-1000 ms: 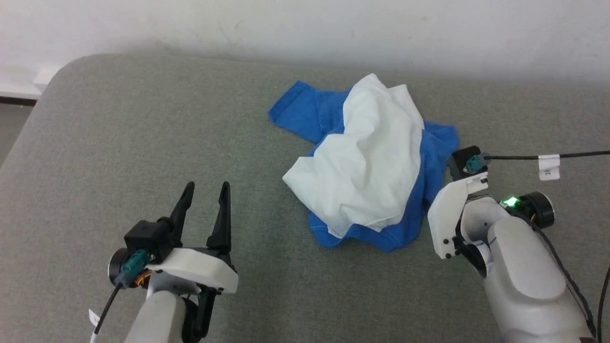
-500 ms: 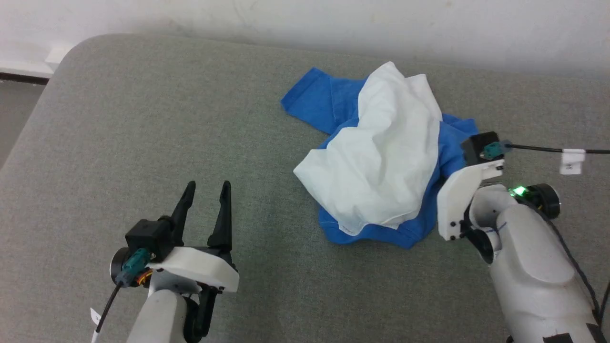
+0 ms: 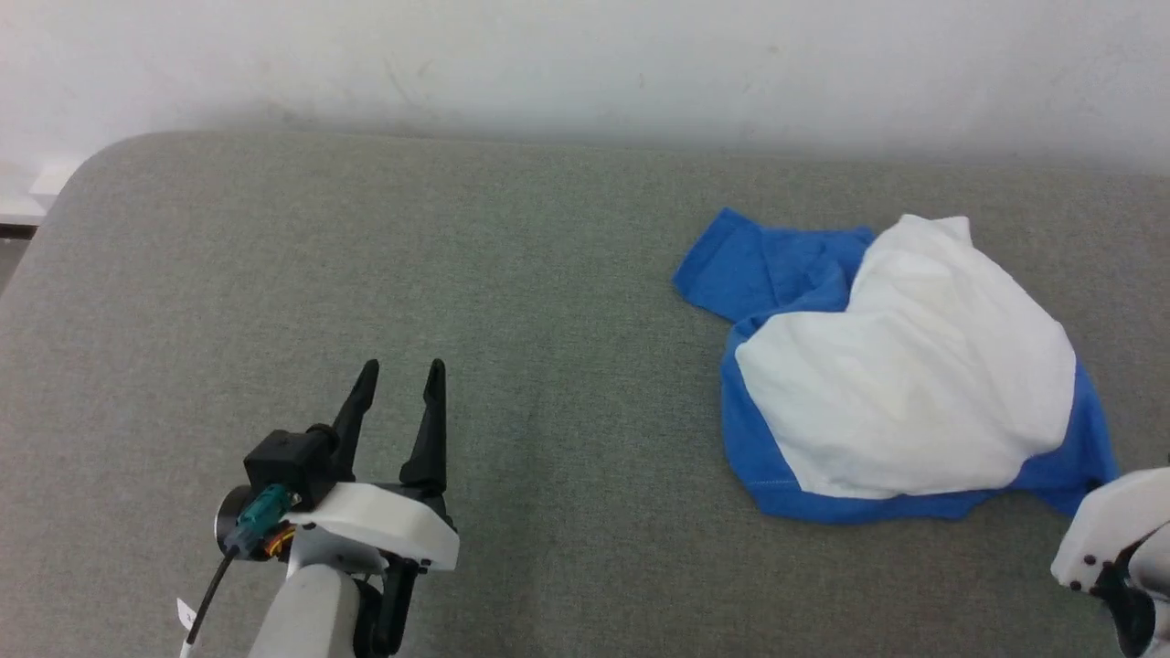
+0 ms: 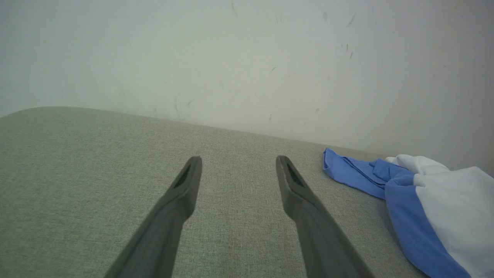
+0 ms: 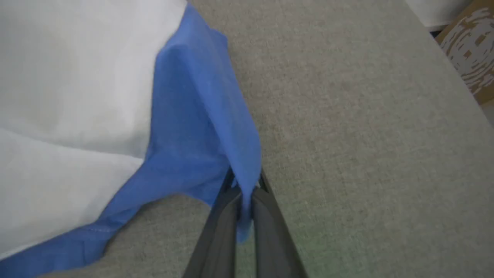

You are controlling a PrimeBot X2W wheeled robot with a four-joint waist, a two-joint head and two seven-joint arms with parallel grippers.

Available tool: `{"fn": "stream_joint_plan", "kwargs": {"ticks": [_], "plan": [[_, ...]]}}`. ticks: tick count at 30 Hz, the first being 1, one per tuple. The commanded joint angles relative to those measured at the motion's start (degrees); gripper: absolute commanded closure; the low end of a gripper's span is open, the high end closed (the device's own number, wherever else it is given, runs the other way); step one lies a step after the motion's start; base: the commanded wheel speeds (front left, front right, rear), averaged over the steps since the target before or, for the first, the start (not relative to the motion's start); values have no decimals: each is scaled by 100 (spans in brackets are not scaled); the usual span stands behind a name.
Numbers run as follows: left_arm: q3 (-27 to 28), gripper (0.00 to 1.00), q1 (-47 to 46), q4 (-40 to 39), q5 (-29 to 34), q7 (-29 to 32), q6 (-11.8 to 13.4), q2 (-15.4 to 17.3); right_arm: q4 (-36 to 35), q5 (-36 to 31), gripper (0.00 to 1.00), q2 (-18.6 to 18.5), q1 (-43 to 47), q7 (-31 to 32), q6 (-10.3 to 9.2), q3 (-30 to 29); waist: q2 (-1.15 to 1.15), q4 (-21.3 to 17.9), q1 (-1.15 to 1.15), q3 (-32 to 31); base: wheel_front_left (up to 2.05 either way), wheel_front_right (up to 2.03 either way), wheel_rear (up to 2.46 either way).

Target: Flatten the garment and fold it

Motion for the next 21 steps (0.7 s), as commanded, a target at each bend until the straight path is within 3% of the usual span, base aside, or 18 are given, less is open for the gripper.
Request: {"fn": "stream_joint_plan", "kwargs": {"ticks": [1, 2, 3, 4, 9, 15, 21], "plan": [[21, 0, 87, 38, 43, -28, -49, -7, -48, 28, 100, 42, 110, 112, -12, -17, 0, -81, 1, -24, 0, 0, 0], [20, 0, 85, 62, 32, -28, -59, -10, -98, 170, 98, 51, 166, 149, -12, -6, 0, -104, 1, -21, 0, 0, 0], [15, 0, 76, 88, 23, -28, -69, -12, -122, 387, 20, 55, 201, 125, -12, 35, 0, -123, 1, -21, 0, 0, 0], [9, 0, 62, 109, 6, -28, -78, -17, -160, 594, 0, 57, 225, 26, -12, 86, 0, -140, 1, -24, 0, 0, 0], [-79, 0, -52, 206, -149, -28, -134, -50, -391, 1375, 0, 59, 350, -693, -12, 61, 0, -159, 1, -81, 0, 0, 0], [-383, 0, -353, 277, -352, 79, -191, -86, -775, 1488, 0, 60, 607, -1218, -12, -249, 0, -210, 1, -93, 0, 0, 0], [-977, 0, -1077, 522, -546, 1027, -224, -111, -942, 1499, 0, 60, 642, -1368, -12, -192, 0, -529, 1, 65, 0, 0, 0]]}}
